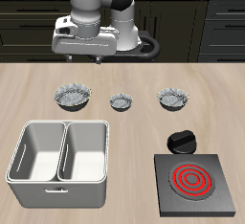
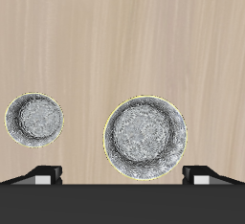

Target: Place the largest bowl in the left side of the drainer and the medium bowl in the right side

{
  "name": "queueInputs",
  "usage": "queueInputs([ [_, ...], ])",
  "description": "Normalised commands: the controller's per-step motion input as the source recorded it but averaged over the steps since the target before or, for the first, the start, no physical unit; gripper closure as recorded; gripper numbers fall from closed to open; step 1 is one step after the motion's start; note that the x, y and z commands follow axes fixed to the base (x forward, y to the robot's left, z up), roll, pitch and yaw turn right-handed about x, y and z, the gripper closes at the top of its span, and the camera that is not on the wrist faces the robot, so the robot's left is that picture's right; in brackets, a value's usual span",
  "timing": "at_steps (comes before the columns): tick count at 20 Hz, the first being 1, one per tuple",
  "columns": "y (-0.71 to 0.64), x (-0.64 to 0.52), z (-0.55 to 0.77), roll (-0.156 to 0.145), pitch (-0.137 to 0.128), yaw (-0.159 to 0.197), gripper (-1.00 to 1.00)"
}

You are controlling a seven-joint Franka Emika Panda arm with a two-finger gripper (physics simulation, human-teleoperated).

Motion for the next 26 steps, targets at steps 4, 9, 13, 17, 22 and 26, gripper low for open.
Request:
queueInputs([
  [4,-0.05,-0.15,-0.32,0.006,-0.020,0.004,-1.00],
  [9,-0.03,-0.17,-0.37,-0.011,-0.029,0.007,-1.00],
  [13,0.04,-0.10,-0.22,-0.001,-0.034,0.004,-1.00],
  [17,0.03,-0.18,-0.22,-0.006,-0.041,-0.002,-1.00],
  [22,0.03,-0.06,-0.25,0.001,0.005,-0.050,-1.00],
  [26,0.02,-0.03,-0.20,-0.009,-0.012,0.020,-1.00],
])
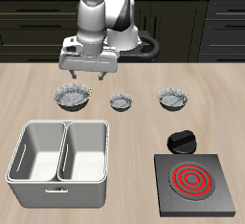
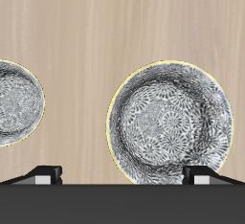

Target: Place the largest bowl in the left side of the drainer and the medium bowl in the right side

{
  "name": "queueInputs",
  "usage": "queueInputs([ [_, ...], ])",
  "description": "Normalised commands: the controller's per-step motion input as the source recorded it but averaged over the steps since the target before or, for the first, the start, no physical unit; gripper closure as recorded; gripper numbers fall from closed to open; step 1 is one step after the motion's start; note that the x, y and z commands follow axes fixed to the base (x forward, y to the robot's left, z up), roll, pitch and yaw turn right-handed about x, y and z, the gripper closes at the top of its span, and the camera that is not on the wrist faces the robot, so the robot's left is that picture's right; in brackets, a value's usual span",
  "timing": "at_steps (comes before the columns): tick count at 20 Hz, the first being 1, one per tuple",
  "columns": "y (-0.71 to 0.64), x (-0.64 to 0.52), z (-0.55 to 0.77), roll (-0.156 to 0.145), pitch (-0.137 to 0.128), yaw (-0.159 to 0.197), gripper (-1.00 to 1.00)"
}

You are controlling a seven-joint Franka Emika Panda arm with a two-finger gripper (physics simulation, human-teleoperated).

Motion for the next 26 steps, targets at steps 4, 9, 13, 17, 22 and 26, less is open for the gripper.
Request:
queueInputs([
  [4,0.01,0.12,-0.34,-0.018,0.060,0.020,-1.00],
  [9,-0.02,0.02,-0.16,-0.021,0.008,0.000,-1.00],
  [13,-0.01,-0.02,-0.11,-0.006,0.011,0.001,-1.00],
  [17,0.00,0.00,-0.23,0.006,0.044,-0.001,-1.00],
  [22,-0.03,0.02,-0.19,-0.003,0.039,0.004,-1.00],
  [26,-0.05,0.02,-0.15,-0.007,0.039,-0.004,-1.00],
])
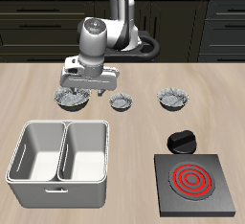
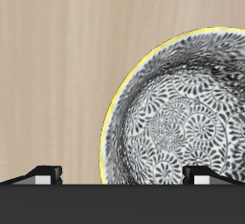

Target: Place the largest bowl in the left side of the drainer and the medium bowl in the right side

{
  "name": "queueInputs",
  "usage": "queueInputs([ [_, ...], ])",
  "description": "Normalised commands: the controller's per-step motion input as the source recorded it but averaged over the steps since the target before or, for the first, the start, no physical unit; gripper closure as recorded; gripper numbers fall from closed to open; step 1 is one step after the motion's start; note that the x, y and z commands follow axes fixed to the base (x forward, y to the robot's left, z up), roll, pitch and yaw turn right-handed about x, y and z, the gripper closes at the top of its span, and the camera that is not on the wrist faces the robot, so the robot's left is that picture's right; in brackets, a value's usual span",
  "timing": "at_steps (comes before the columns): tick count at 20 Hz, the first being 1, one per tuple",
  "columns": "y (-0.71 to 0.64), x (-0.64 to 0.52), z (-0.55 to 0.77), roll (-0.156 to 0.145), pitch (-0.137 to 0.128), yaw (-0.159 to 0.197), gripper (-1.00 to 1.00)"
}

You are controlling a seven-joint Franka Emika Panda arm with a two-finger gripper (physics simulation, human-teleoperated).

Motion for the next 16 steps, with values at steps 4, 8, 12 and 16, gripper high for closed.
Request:
queueInputs([
  [4,0.03,-0.01,-0.14,0.011,0.017,0.013,1.00],
  [8,0.02,0.00,0.03,0.001,-0.007,-0.012,1.00],
  [12,0.02,-0.01,0.16,0.004,-0.020,-0.001,1.00],
  [16,-0.02,0.00,0.11,0.002,-0.022,-0.012,1.00],
])
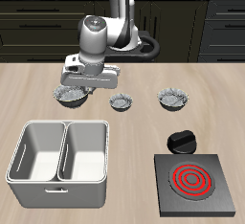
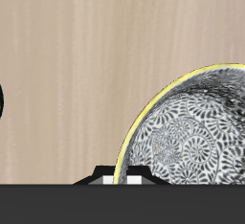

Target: Place the largest bowl in the left side of the drainer and the medium bowl in the right side

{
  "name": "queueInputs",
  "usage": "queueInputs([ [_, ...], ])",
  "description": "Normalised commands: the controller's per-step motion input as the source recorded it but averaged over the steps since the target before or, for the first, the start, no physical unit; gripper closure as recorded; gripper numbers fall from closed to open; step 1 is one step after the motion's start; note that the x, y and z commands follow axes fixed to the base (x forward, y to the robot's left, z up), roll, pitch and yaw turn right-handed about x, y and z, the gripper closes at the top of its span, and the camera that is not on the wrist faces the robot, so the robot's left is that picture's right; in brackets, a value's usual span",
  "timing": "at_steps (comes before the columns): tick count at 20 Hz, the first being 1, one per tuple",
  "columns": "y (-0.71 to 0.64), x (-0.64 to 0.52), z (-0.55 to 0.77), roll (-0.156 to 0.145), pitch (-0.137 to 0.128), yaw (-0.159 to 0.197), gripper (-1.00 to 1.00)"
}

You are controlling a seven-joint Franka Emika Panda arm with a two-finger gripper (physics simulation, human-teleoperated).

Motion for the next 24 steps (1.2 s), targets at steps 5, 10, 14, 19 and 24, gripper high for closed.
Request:
queueInputs([
  [5,-0.02,0.04,0.30,-0.003,-0.033,-0.018,1.00],
  [10,0.06,0.06,0.54,0.006,-0.052,-0.016,1.00],
  [14,0.06,-0.01,0.41,0.004,-0.047,0.002,1.00],
  [19,0.02,0.05,0.48,-0.001,-0.025,-0.014,1.00],
  [24,-0.10,0.05,0.44,-0.027,-0.048,-0.010,1.00],
])
